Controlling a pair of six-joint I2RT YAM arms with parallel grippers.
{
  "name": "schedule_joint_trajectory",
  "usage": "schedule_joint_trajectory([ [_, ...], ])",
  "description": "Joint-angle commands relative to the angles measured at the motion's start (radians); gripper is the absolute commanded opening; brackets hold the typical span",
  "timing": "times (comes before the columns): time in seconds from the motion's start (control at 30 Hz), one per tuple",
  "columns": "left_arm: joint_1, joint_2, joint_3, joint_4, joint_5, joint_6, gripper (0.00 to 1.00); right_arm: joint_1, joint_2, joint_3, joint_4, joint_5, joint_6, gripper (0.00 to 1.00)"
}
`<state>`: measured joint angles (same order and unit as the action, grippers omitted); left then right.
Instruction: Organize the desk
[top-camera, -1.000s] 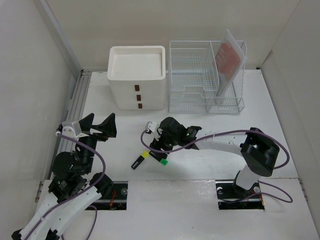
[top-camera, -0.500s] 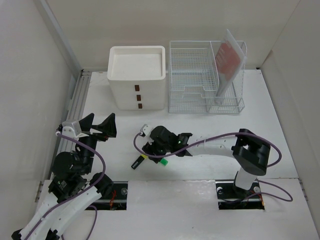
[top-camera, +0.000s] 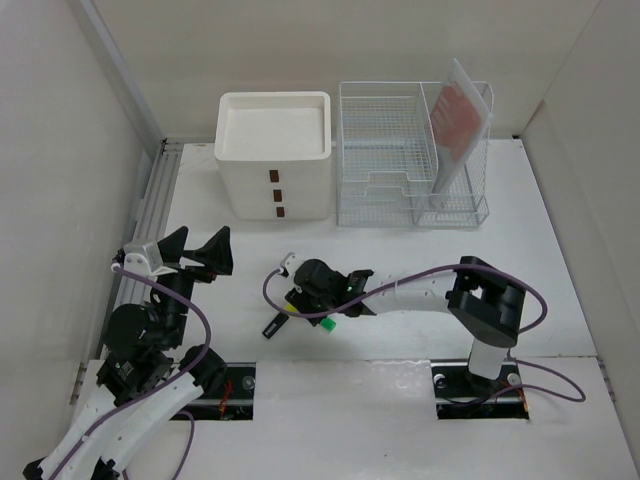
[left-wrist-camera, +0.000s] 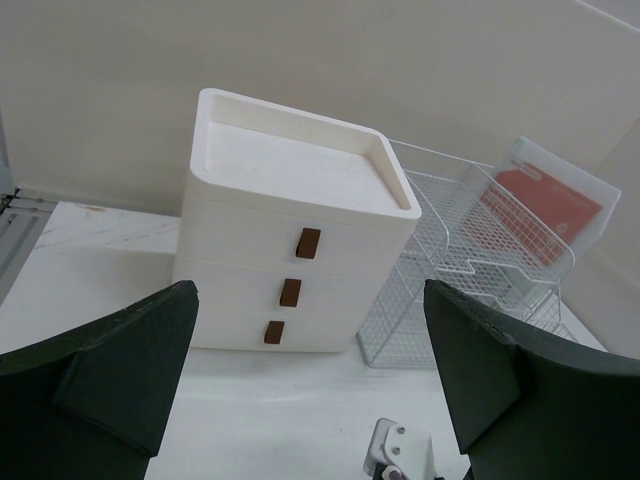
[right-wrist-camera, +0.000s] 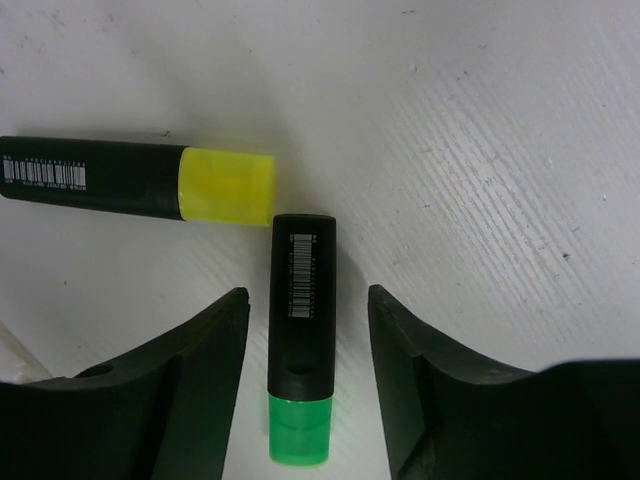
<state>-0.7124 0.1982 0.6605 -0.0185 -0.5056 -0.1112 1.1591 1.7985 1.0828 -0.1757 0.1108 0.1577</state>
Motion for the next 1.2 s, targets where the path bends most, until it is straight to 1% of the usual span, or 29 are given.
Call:
schedule_joint_trajectory([
  [0.0,-0.004,-0.013,-0.006,0.055,-0.004,0.016,0.94,0.002,0.001,0.035,0.015,0.027,0.006,0.55],
  [0.07,-0.004,-0.013,-0.006,0.055,-0.004,0.016,0.94,0.002,0.01,0.035,0.015,0.027,0.006,0.54],
  [0.1,-0.004,-0.013,-0.006,0.055,-0.004,0.016,0.94,0.002,0.01,0.035,0.015,0.027,0.006,0.49],
  [0.2,-0.004,-0.013,-0.006,0.055,0.006,0.016,0.94,0.002,0.021,0.045,0.005,0.017,0.006,0.43],
  [0.53,-0.004,-0.031,-0.006,0.055,0.006,0.016,0.94,0.002,0.076,0.054,-0.022,-0.028,-0.003,0.43],
  [0.67,-0.004,-0.031,-0.006,0.055,0.006,0.016,0.94,0.002,0.085,0.063,-0.031,-0.037,-0.012,0.25],
  [0.7,-0.004,-0.031,-0.006,0.055,0.006,0.016,0.94,0.002,0.085,0.063,-0.031,-0.037,-0.012,0.17],
  [0.77,-0.004,-0.031,-0.006,0.055,0.006,0.016,0.94,0.002,0.085,0.063,-0.031,-0.028,-0.021,0.09],
  [0.8,-0.004,-0.031,-0.006,0.055,0.006,0.016,0.94,0.002,0.076,0.072,-0.031,-0.01,-0.033,0.03],
  [0.83,-0.004,-0.031,-0.006,0.055,0.006,0.016,0.94,0.002,0.076,0.081,-0.031,0.004,-0.055,0.0],
  [0.87,-0.004,-0.031,-0.006,0.055,0.006,0.016,0.94,0.002,0.065,0.081,-0.031,0.021,-0.07,0.0],
  [0.93,-0.004,-0.031,-0.006,0.055,0.006,0.016,0.94,0.002,0.039,0.117,-0.031,0.102,-0.102,0.0],
  [1.0,-0.004,-0.031,-0.006,0.055,0.006,0.016,0.94,0.002,-0.004,0.138,-0.031,0.201,-0.18,0.0],
  [1.03,-0.004,-0.031,-0.006,0.055,0.006,0.016,0.94,-0.007,-0.02,0.166,-0.022,0.223,-0.235,0.0],
  [1.1,-0.004,-0.022,-0.006,0.055,0.015,0.016,0.94,-0.028,-0.065,0.202,-0.008,0.247,-0.296,0.0],
  [1.17,-0.004,-0.022,-0.006,0.055,0.015,0.016,0.94,-0.081,-0.086,0.279,-0.008,0.233,-0.355,0.0],
])
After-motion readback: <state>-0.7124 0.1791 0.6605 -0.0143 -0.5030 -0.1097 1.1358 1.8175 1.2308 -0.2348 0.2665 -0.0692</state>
